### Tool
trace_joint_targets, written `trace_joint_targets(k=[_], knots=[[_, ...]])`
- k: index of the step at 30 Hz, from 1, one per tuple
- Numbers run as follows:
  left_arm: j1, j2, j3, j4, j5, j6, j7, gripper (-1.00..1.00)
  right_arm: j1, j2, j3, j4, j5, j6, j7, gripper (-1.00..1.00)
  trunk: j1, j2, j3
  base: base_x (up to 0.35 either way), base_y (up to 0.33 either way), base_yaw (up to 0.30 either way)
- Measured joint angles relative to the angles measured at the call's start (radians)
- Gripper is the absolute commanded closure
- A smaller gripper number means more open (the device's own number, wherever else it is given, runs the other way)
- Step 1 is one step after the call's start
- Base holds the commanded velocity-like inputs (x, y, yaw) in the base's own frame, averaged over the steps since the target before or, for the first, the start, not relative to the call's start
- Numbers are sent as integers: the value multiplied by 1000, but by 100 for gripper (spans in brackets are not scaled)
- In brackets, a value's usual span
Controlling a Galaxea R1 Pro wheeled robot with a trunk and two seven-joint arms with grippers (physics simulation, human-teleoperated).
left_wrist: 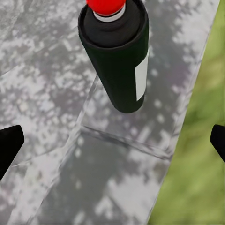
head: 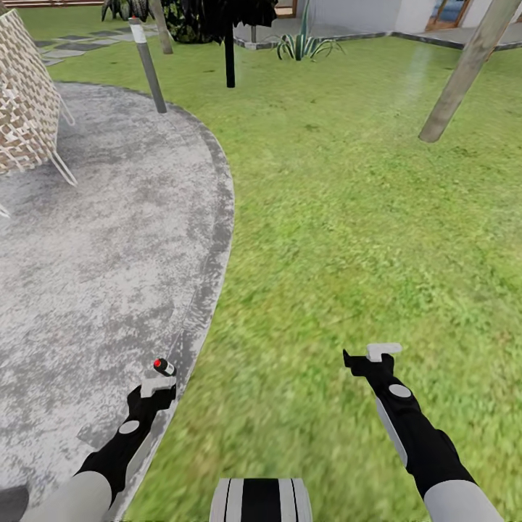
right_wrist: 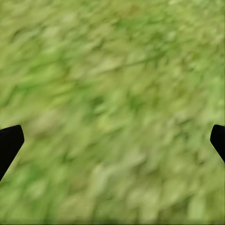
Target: In the garden, pick up the pesticide atomizer on the floor and spray pesticide onto both trees until each tree trunk is fully covered.
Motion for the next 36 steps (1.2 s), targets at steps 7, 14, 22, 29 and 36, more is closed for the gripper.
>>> trace_joint_targets(k=[7,14,22,29,36], knots=[[0,0,0,2,0,-7,0,-100,0,0,0,0,0,0,0,-100,0,0,-8,1,0,0],[0,-1,-1,2,0,-10,0,-100,0,0,1,0,0,-1,0,-100,0,0,-9,114,0,0],[0,-1,-1,2,0,-10,0,-100,0,0,1,0,0,-1,0,-100,0,0,-9,99,0,0],[0,-1,-1,2,0,-10,0,-100,0,0,1,0,0,-1,0,-100,0,0,-9,38,0,0],[0,-1,-1,1,1,-10,0,-100,0,0,1,0,0,-1,0,-100,0,0,-9,50,0,0]])
